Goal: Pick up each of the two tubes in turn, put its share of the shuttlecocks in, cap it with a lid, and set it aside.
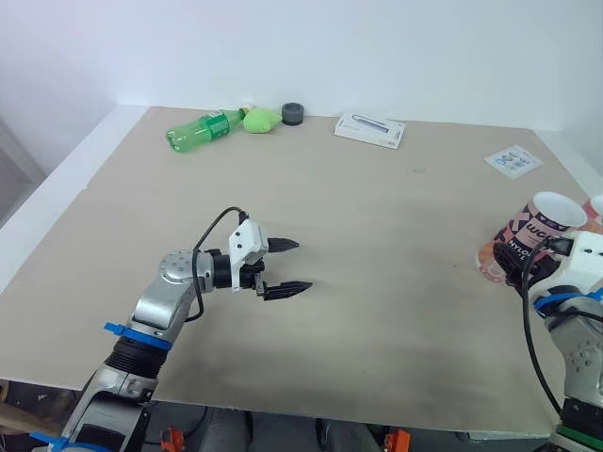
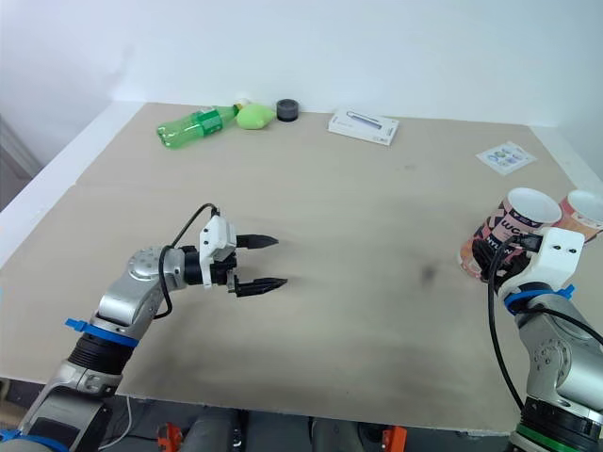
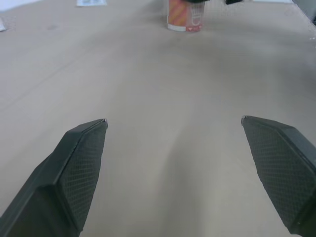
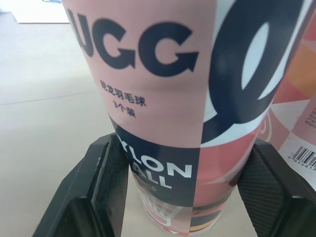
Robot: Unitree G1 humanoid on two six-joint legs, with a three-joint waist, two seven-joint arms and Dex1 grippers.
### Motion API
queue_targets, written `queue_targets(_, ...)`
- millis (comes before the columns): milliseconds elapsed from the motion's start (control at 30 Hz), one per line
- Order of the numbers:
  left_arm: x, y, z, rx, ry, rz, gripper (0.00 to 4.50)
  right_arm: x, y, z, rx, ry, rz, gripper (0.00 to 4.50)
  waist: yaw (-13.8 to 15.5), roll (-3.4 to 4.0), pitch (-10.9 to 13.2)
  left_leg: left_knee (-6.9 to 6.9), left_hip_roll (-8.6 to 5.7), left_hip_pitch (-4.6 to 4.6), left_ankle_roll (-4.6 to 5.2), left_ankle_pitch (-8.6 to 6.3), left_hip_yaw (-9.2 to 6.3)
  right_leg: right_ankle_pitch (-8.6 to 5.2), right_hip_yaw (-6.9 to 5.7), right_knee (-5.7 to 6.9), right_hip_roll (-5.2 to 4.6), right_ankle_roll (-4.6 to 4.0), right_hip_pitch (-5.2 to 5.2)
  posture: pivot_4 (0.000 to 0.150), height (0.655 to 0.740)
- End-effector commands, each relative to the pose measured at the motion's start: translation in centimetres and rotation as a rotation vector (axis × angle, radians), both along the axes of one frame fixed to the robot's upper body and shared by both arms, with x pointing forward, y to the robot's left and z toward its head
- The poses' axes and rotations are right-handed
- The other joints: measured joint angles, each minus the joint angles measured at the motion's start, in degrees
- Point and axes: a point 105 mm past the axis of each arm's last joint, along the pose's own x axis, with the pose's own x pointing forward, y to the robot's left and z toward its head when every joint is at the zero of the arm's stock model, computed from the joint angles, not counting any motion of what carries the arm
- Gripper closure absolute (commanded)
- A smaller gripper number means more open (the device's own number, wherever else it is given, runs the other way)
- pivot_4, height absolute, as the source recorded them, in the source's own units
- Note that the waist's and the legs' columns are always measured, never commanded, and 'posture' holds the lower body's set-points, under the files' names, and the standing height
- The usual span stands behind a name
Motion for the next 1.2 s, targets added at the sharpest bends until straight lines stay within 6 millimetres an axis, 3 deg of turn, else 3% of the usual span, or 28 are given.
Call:
queue_targets(33,0.1,-0.3,3.1,-0.101,-0.075,-0.008,0.00,0.1,-0.2,-0.5,0.011,0.007,-0.014,1.49,0.0,0.00,0.0,0.00,-0.01,0.01,0.00,0.00,0.01,0.00,0.03,0.00,-0.01,0.00,0.01,0.150,0.7294)
queue_targets(333,-1.8,-0.3,3.7,-0.127,-0.102,-0.154,0.00,0.5,0.3,-1.7,0.012,0.034,0.003,1.49,-0.1,-0.06,0.0,0.00,0.00,0.10,0.02,0.02,0.03,0.03,0.05,-0.01,0.00,-0.06,0.06,0.150,0.7294)
queue_targets(633,-2.3,-0.5,4.1,-0.133,-0.131,-0.212,0.00,1.0,1.3,-2.7,-0.015,0.071,0.062,1.49,-0.2,-0.15,-0.1,0.00,0.07,0.19,0.10,0.07,0.09,0.12,0.05,-0.03,0.01,-0.14,0.08,0.150,0.7294)
queue_targets(667,-2.3,-0.5,4.1,-0.129,-0.136,-0.214,0.00,1.0,1.4,-2.7,0.000,0.065,0.067,0.86,-0.2,-0.17,-0.1,0.00,0.09,0.20,0.10,0.06,0.09,0.12,0.05,-0.03,0.02,-0.15,0.08,0.150,0.7294)
queue_targets(733,-2.3,-0.5,4.0,-0.128,-0.133,-0.217,0.00,1.1,2.0,-2.4,0.000,0.043,0.104,0.18,-0.2,-0.18,-0.1,0.00,0.13,0.22,0.10,0.06,0.10,0.14,0.05,-0.03,0.05,-0.18,0.08,0.150,0.7294)
queue_targets(767,-2.4,-0.6,4.0,-0.130,-0.132,-0.217,0.00,1.1,2.0,-2.3,-0.008,0.048,0.107,0.05,-0.2,-0.19,-0.1,-0.01,0.15,0.22,0.10,0.06,0.11,0.15,0.05,-0.04,0.06,-0.19,0.08,0.150,0.7294)
queue_targets(867,-2.4,-0.6,4.1,-0.137,-0.131,-0.213,0.00,0.9,2.0,-2.2,-0.010,0.050,0.126,0.05,-0.2,0.16,0.0,-0.05,0.12,0.12,0.10,0.07,0.19,0.13,0.11,-0.04,0.03,-0.19,-0.06,0.150,0.7294)
queue_targets(1200,-2.2,-0.7,4.5,-0.142,-0.126,-0.208,0.00,-0.3,1.4,-1.7,-0.037,0.064,0.149,0.05,-0.1,0.17,0.0,-0.14,-0.08,-0.02,0.12,0.04,0.04,-0.04,0.13,-0.05,-0.01,0.07,-0.08,0.150,0.7294)
